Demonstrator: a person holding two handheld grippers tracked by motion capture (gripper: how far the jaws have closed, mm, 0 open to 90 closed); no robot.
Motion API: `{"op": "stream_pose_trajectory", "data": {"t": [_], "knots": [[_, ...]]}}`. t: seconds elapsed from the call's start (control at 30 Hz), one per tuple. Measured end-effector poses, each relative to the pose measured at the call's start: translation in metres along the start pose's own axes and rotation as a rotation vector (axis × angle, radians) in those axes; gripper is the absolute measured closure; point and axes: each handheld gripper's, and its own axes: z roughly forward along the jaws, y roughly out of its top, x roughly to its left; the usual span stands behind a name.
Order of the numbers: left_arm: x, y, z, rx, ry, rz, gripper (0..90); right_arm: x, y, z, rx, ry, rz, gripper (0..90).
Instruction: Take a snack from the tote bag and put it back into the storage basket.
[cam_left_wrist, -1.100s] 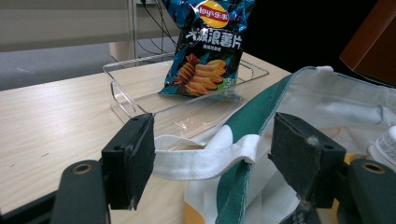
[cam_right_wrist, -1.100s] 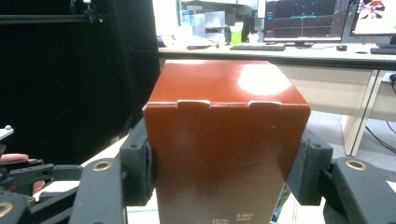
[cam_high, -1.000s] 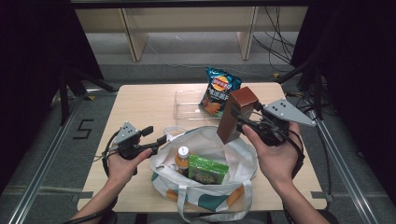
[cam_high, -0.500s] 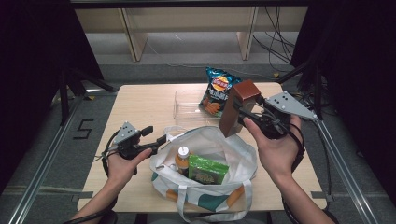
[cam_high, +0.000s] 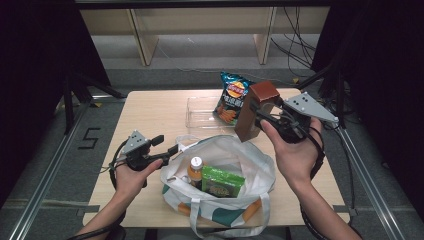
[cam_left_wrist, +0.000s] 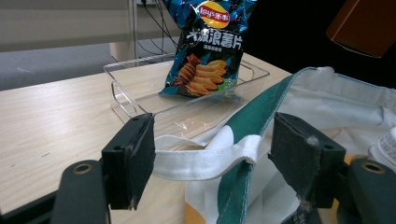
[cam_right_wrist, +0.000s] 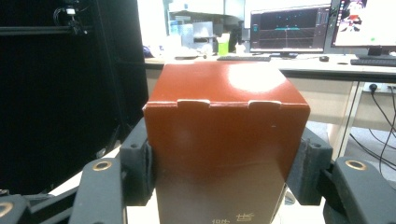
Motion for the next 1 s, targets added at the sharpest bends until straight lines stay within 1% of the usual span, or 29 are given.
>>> {"op": "stream_pose_trajectory", "data": {"t": [0.03,0.13,0.2,0.3,0.33,0.4,0.43,0.47,0.53,0.63,0.67,0.7,0.77,0.8,0.83,0.87,0.9,0.93,0.97,1.0], "knots": [[0.000,0.000,0.000,0.000,0.000,0.000,30.2,0.000,0.000,0.000,0.004,0.001,0.009,39.1],[0.000,0.000,0.000,0.001,0.000,0.001,30.2,-0.001,0.001,0.003,-0.004,0.000,-0.004,39.1],[0.000,0.000,0.000,0.001,0.000,0.001,30.2,-0.002,0.001,0.004,-0.006,-0.008,-0.007,39.1],[0.000,0.000,0.000,-0.001,0.001,0.001,30.2,-0.002,0.002,0.006,-0.002,-0.012,0.008,39.1],[0.000,0.000,0.000,-0.001,0.001,0.000,30.2,-0.003,0.002,0.007,-0.006,-0.011,-0.006,39.1],[0.000,0.000,0.000,-0.002,0.002,-0.001,30.2,-0.004,0.002,0.008,-0.007,-0.013,0.005,39.1],[0.000,0.000,0.000,-0.004,0.001,-0.002,30.2,-0.004,0.002,0.008,-0.003,-0.015,0.018,39.1],[0.000,0.000,0.000,-0.005,0.001,-0.003,30.2,-0.005,0.002,0.008,-0.010,-0.018,-0.002,39.1],[0.000,0.000,0.000,-0.005,0.001,-0.001,30.2,-0.007,0.002,0.009,-0.013,-0.020,-0.007,39.1],[0.001,0.000,-0.001,-0.005,0.000,0.001,30.2,-0.008,0.003,0.010,-0.007,-0.027,0.005,39.1],[0.001,0.000,0.000,-0.011,-0.008,0.002,30.3,-0.007,0.003,0.010,0.000,-0.029,0.018,39.1],[0.001,0.000,0.000,-0.011,-0.007,0.002,30.3,-0.010,0.003,0.011,-0.010,-0.030,-0.003,39.1],[0.001,0.000,0.000,-0.012,-0.006,0.003,30.2,-0.011,0.003,0.013,-0.009,-0.031,0.009,39.1],[0.001,0.000,0.000,-0.012,-0.006,0.003,30.1,-0.011,0.004,0.013,-0.011,-0.037,0.003,39.1],[0.001,0.000,0.000,-0.012,-0.007,0.003,30.1,-0.011,0.004,0.013,-0.002,-0.040,0.024,39.1],[0.001,0.001,0.000,-0.008,-0.002,0.003,30.1,-0.012,0.004,0.015,-0.015,-0.035,0.013,39.1],[0.001,0.001,-0.001,-0.006,0.000,0.002,30.1,-0.013,0.004,0.015,-0.011,-0.042,-0.002,39.1],[0.001,0.000,0.000,-0.014,-0.007,0.001,30.2,-0.014,0.004,0.016,-0.011,-0.043,-0.001,39.1],[0.001,0.000,0.000,-0.013,-0.005,0.002,30.2,-0.013,0.004,0.017,-0.007,-0.045,0.013,39.0],[0.000,0.001,-0.001,-0.008,0.001,0.002,30.2,-0.014,0.004,0.018,-0.010,-0.041,0.005,39.1]]}}
